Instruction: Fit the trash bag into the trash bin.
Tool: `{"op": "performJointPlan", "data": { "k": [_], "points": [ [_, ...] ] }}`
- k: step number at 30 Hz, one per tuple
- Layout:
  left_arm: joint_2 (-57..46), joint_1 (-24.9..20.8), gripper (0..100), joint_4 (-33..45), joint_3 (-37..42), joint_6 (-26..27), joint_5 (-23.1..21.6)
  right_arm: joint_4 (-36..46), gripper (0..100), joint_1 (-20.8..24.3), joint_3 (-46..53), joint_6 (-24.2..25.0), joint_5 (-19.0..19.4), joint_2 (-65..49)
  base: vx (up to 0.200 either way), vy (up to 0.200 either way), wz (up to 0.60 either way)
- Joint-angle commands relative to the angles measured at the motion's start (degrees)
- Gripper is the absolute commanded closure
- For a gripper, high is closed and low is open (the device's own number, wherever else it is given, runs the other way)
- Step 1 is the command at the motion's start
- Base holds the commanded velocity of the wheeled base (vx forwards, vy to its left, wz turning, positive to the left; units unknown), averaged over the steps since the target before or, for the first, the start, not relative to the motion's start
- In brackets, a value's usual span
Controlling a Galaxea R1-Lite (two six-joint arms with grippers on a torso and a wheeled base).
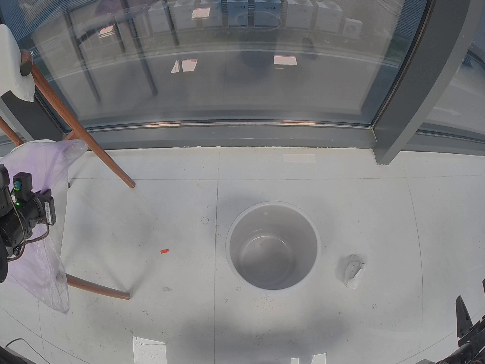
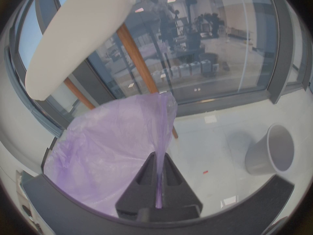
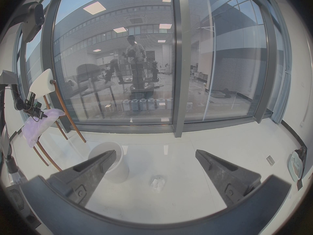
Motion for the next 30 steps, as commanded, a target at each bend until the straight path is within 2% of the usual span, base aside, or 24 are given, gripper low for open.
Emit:
{"op": "performJointPlan", "data": {
  "k": [1,5,7,10,11,12,14,16,18,22,25,26,30],
  "points": [
    [-13.2,-3.0,100,6.4,-1.8,-6.9,-6.1,0.0,0,0.0,1.0,0.1,0.0,-0.7,0.000,0.000,0.00],
    [-19.1,-8.6,100,14.5,-1.0,-11.7,-9.4,0.0,0,0.0,1.0,0.1,0.0,-0.7,0.000,0.000,0.00],
    [-20.3,-12.2,100,17.5,-1.3,-15.7,-11.5,0.0,0,0.0,1.0,0.1,0.0,-0.7,0.000,0.000,0.00],
    [-20.1,-17.4,100,17.0,-2.3,-21.8,-13.7,0.0,0,0.0,1.0,0.2,0.0,-0.7,0.000,0.000,0.00],
    [-20.1,-20.4,100,16.1,-3.9,-25.1,-13.9,0.0,0,0.0,1.0,0.1,0.0,-0.7,0.000,0.000,0.00],
    [-20.0,-21.0,100,15.9,-4.2,-25.9,-14.0,0.0,0,0.0,1.0,0.2,0.0,-0.7,0.000,0.000,0.00],
    [-19.5,-27.1,100,13.9,-6.9,-32.3,-14.0,0.0,0,0.0,1.0,0.2,0.0,-0.7,0.000,0.000,0.00],
    [-17.7,-30.0,100,13.7,-8.6,-36.1,-14.0,0.0,0,0.0,1.0,0.2,0.0,-0.7,0.000,0.000,0.00],
    [-16.3,-30.4,100,13.7,-9.1,-37.1,-14.1,0.0,0,0.0,1.0,0.2,0.0,-0.7,0.000,0.000,0.00],
    [-10.9,-36.5,100,13.5,-11.9,-38.0,-16.8,0.0,0,0.0,1.0,0.2,0.0,-0.7,0.000,0.000,0.00],
    [-7.5,-41.5,100,13.4,-15.0,-37.9,-17.3,0.0,0,0.0,1.0,0.2,0.0,-0.7,0.000,0.000,0.00],
    [-5.5,-44.4,100,13.4,-16.2,-38.0,-17.3,0.0,0,0.0,1.0,0.2,0.0,-0.7,0.000,0.000,0.00],
    [0.5,-50.2,100,12.6,-18.0,-37.8,-17.3,0.0,0,0.0,1.0,0.2,0.0,-0.7,0.000,0.000,0.00]
  ]
}}
